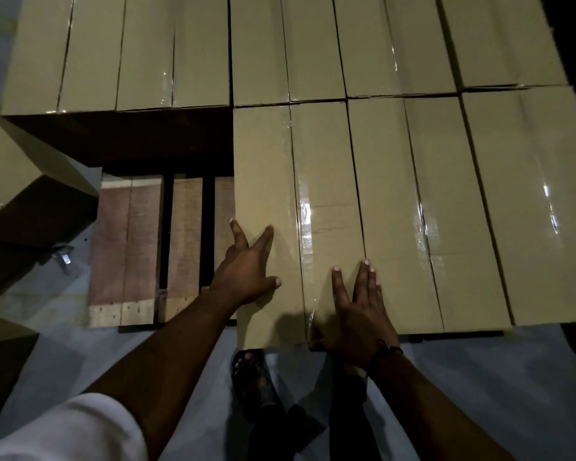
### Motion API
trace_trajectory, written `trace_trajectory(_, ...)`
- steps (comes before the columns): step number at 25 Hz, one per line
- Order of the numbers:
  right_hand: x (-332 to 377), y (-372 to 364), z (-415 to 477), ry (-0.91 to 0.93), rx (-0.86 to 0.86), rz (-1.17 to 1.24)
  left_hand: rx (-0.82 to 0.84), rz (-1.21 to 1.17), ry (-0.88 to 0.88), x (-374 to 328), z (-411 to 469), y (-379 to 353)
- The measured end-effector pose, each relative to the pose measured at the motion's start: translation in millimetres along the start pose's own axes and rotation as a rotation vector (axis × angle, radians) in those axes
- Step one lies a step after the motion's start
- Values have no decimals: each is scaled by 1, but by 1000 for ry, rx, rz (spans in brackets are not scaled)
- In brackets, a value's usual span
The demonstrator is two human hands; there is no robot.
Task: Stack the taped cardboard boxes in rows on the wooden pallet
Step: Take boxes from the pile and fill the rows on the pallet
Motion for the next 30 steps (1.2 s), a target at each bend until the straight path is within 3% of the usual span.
trace_trajectory(22,3,3,-1,1,-29,31,-30,41,95,-4,-32,-25)
trace_trajectory(28,2,25,-10,-47,130,142,131,20,136,-24,-50,-18)
trace_trajectory(30,7,47,-25,-83,95,158,154,45,83,-41,-69,-2)
Point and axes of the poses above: each hand's wrist, its own z-axis towards the middle knuckle, its own y-axis out of the back of the hand, x = y × z, the point moved 4 cm from there along z, towards the middle knuckle, and after that the axes turned 4 degrees about x, right-handed, at the moved point
